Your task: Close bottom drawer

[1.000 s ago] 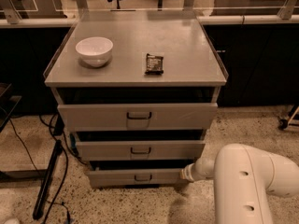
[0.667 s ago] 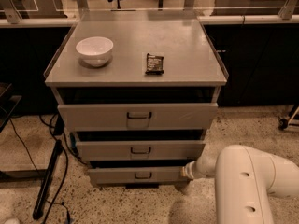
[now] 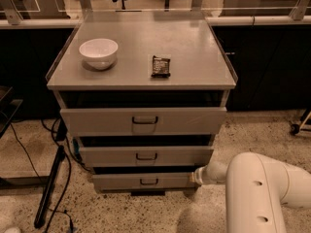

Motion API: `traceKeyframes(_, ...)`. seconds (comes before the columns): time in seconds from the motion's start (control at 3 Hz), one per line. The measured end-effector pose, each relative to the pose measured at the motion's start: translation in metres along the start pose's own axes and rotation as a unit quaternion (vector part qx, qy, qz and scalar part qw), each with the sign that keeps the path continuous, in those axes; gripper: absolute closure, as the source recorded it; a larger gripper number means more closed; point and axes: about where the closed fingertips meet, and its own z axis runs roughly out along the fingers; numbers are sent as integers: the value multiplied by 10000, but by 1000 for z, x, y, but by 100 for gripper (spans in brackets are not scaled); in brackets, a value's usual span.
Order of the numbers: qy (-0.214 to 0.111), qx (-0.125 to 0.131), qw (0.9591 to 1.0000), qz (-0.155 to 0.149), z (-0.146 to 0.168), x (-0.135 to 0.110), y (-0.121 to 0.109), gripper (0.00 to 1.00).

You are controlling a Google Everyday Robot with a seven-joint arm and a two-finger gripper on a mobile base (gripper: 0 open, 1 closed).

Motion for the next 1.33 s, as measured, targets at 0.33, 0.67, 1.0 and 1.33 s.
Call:
traceKeyframes(0.33, 1, 0, 10000, 0, -1, 2, 0, 100)
traceKeyframes(0.67, 286, -204, 9994, -41, -22, 22, 0, 100)
traceKeyframes(1.0, 627, -453, 9970, 33, -72, 58, -8, 100)
traceKeyframes(1.33, 684, -466, 9966, 56, -74, 63, -10, 81)
